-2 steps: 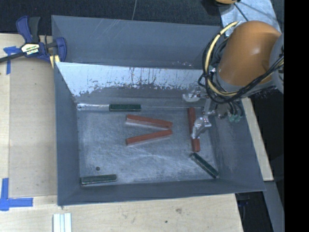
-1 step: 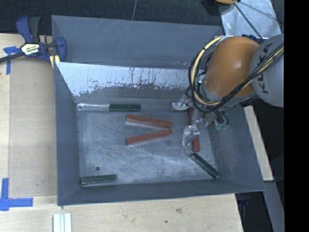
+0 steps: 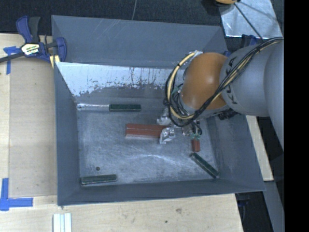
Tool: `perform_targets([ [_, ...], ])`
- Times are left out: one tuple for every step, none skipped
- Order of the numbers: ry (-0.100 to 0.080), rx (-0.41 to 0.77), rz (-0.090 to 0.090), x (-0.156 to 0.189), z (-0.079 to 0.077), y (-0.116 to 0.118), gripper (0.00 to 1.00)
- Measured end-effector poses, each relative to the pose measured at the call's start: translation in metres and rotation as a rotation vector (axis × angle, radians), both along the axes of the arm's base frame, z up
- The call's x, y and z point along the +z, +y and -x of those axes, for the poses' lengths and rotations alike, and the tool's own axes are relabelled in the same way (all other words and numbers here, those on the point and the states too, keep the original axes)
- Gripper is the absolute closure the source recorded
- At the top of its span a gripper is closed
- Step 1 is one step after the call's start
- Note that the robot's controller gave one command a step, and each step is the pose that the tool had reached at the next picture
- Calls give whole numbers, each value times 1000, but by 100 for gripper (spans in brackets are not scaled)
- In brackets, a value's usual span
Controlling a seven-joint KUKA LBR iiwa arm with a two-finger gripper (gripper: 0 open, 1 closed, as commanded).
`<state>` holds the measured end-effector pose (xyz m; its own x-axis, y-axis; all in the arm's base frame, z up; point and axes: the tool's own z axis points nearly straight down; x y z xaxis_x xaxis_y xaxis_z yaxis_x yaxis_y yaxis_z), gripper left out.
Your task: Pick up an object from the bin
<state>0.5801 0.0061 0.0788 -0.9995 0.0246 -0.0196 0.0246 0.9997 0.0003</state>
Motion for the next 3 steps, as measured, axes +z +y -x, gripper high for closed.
perform_targets([
  [0,0,0,0,0,0,100],
  [20,10,0,25,-12,3,100],
  [17,25,0,151,-6,9,100],
])
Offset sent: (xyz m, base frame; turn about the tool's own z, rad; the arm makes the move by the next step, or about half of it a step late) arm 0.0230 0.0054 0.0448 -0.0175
